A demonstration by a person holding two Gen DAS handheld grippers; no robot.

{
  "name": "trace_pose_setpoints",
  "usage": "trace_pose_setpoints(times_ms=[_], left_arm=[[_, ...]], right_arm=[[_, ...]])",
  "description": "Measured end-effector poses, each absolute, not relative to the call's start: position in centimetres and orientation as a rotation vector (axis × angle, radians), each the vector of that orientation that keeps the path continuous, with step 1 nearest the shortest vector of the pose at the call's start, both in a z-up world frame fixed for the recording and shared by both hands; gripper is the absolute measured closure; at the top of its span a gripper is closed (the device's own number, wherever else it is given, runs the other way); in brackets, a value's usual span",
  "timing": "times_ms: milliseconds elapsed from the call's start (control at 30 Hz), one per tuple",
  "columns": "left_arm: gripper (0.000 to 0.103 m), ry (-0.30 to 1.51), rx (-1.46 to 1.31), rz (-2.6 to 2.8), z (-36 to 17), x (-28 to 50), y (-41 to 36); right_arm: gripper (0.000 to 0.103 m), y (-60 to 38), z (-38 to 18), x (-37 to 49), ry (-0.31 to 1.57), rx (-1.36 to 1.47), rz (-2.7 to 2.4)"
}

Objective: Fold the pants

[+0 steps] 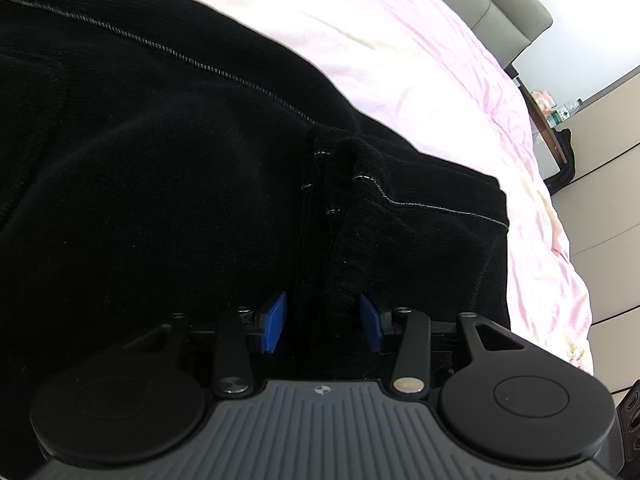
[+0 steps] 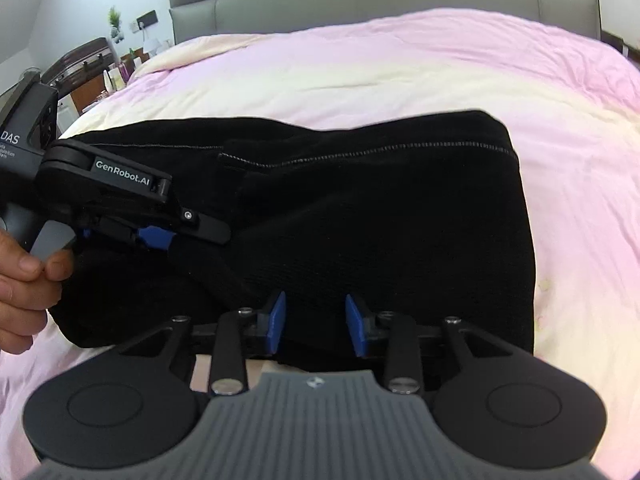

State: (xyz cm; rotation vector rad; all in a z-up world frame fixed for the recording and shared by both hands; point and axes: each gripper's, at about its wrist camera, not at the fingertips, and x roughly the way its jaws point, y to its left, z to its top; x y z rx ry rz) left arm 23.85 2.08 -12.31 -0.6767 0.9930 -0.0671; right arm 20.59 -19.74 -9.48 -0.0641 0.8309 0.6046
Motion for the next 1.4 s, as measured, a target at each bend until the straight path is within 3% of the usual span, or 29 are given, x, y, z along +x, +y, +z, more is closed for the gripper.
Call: trace_pose_setpoints(times_ms=[167,333,400,600,800,967,1133,1300,1400], left_arm=[[0.044,0.861,-0.67,-0.056,-8.7,19.7,4.2],[0.023,0.678,-0.7,0.126,-5.7,11.3,11.3],[0.021,0.629,-0.727,0.222,-5.4,7.9,14.6],[0.019,0.579,-0.877,0.434,-7.4,1.3,23.1],[0.017,0.497,-1.036,0.495,-10.3,0.3,28.3],[0.017,0.512,-1.031,0.467,-12.0,2.8,30.0],[0.014,0.499,-1.095,0.425,-13.2,3.1,31.2],[0.012,0.471,-1.122,0.401,-14.1,3.0,31.6],[0.011,0.453,-1.117,0.405,-14.5,3.1,31.6]], right_arm=[[0.072,-20.4,-8.7,18.9,0.683,-0.119,0.6],[0.072,-20.1,-7.9,18.0,0.598,-0.107,0.621],[0.072,-20.0,-7.6,17.7,0.594,-0.099,0.637],[0.072,-17.9,-6.7,15.7,0.599,-0.168,0.688],[0.072,-12.7,-5.0,12.7,0.608,-0.176,0.743],[0.073,-4.6,-5.4,10.2,0.62,-0.192,0.829],[0.081,5.6,-6.3,10.0,0.645,-0.295,0.901],[0.082,9.7,-8.2,11.0,0.724,-0.216,0.914],[0.079,12.1,-11.1,10.5,0.782,-0.306,0.898]])
